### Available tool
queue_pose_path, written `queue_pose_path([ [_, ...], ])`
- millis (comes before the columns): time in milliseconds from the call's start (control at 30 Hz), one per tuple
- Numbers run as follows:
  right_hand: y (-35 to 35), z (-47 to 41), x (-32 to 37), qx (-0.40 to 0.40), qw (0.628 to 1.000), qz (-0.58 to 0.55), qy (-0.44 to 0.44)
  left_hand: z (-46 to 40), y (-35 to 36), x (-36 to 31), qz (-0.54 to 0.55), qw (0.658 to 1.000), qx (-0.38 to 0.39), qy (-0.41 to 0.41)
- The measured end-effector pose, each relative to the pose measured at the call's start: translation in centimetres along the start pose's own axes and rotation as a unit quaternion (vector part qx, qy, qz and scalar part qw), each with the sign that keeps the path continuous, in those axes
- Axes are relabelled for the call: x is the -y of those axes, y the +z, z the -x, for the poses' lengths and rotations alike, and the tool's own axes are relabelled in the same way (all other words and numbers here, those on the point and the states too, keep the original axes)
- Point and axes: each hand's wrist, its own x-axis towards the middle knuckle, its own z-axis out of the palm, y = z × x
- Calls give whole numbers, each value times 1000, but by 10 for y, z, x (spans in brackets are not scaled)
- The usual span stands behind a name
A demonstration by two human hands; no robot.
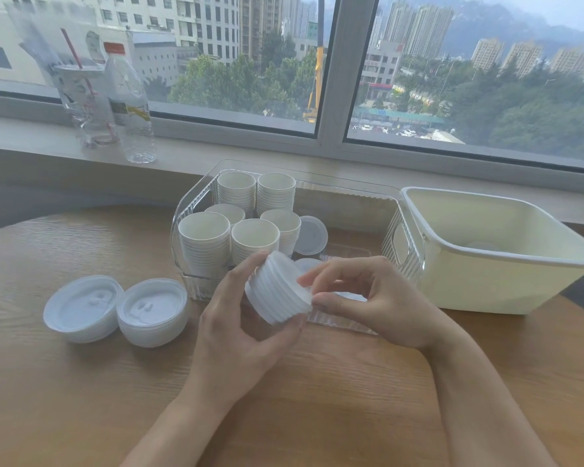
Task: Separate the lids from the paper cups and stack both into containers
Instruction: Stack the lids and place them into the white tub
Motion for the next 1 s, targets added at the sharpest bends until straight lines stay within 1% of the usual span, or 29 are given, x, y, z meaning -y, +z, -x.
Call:
queue_pose_path([
  [100,0,-1,-2,2,1000,-11,10,0,2,0,4,1000,14,16],
  [233,-1,0,-3,-5,1000,14,21,-2,1,-4,-5,998,24,63],
  [400,-7,3,-2,46,998,27,42,-4,2,-6,-12,994,52,91],
  [600,-6,1,1,22,996,59,62,-2,2,1,-32,990,82,112],
  [667,-1,-2,0,16,996,62,56,-2,2,-1,-46,991,67,107],
  [733,3,-3,-4,7,996,73,51,-3,2,-4,-64,993,27,98],
  [800,6,-3,-8,-11,991,112,75,-4,1,-6,-81,993,-18,85],
  [867,9,-5,-12,-23,977,183,111,-5,0,-5,-99,991,-53,76],
  [1000,18,-9,-18,35,935,314,164,-6,-3,-1,-103,991,-74,48],
])
